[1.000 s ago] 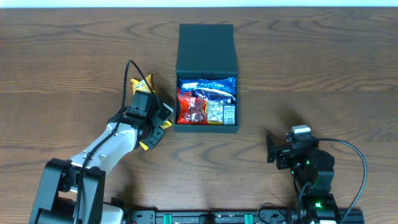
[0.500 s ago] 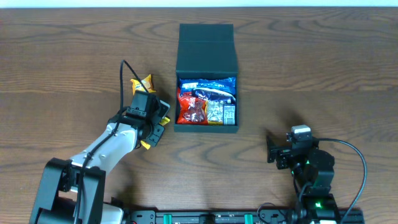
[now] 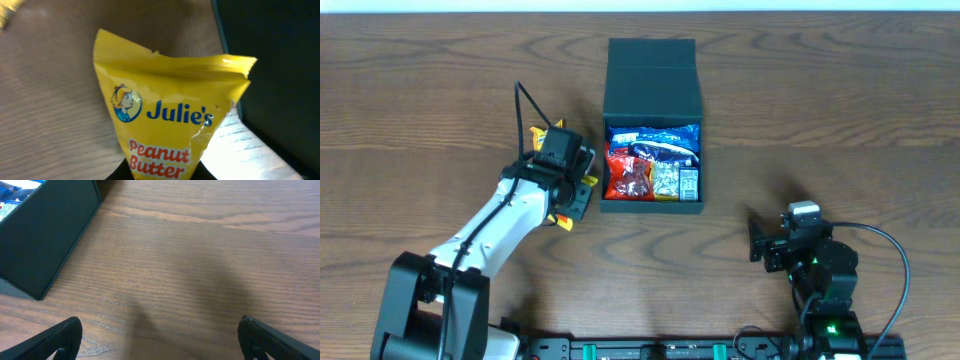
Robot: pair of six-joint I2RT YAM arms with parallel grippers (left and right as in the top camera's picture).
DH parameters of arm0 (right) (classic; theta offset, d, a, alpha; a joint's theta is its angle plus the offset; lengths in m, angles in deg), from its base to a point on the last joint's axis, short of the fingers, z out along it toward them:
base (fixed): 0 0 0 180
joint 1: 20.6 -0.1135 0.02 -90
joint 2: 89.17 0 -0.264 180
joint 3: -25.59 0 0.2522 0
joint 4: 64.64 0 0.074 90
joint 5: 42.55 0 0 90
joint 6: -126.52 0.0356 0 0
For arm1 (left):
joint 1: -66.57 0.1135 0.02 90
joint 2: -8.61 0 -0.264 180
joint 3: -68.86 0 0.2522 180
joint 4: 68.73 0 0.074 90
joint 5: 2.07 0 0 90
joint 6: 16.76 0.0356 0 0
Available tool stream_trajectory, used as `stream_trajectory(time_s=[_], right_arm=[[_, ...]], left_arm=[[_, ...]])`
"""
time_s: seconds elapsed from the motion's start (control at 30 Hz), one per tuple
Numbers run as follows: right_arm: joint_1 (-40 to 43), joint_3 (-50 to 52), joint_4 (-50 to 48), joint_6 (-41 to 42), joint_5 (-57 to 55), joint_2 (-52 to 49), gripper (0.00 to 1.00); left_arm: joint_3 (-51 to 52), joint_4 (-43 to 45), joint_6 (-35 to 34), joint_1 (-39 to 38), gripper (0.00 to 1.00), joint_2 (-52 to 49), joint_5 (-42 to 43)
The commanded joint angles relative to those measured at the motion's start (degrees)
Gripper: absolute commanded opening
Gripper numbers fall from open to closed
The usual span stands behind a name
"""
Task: Pack container
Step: 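Lift the Julie's packet and carry it toward the box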
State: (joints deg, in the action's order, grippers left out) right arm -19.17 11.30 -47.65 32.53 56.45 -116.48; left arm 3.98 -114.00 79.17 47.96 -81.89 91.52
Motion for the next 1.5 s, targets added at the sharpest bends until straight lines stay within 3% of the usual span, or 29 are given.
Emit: stream_trajectory(time_s=[0.0,0.97,1.33,1.47], right_arm=[[0.4,0.2,0.0,0.3,-0.2,0.3,0.99],[0.4,0.2,0.0,0.3,-0.2,0.3,0.99],[0.4,0.2,0.0,0.3,-0.2,0.3,0.99],[0.4,0.2,0.0,0.3,-0.2,0.3,0.99]], left_arm=[[-2.7,-2.0,-2.3,-0.2,0.18,-0.4,-1.2],[-19.8,-20.6,-5.2,-0.2,0.16,1.1,-1.2],[-22.7,-22.1,-17.2,-2.0,0.12,1.0,-1.0],[-22.7,-21.3,-18.5,-4.1,0.11,1.0,-1.0]])
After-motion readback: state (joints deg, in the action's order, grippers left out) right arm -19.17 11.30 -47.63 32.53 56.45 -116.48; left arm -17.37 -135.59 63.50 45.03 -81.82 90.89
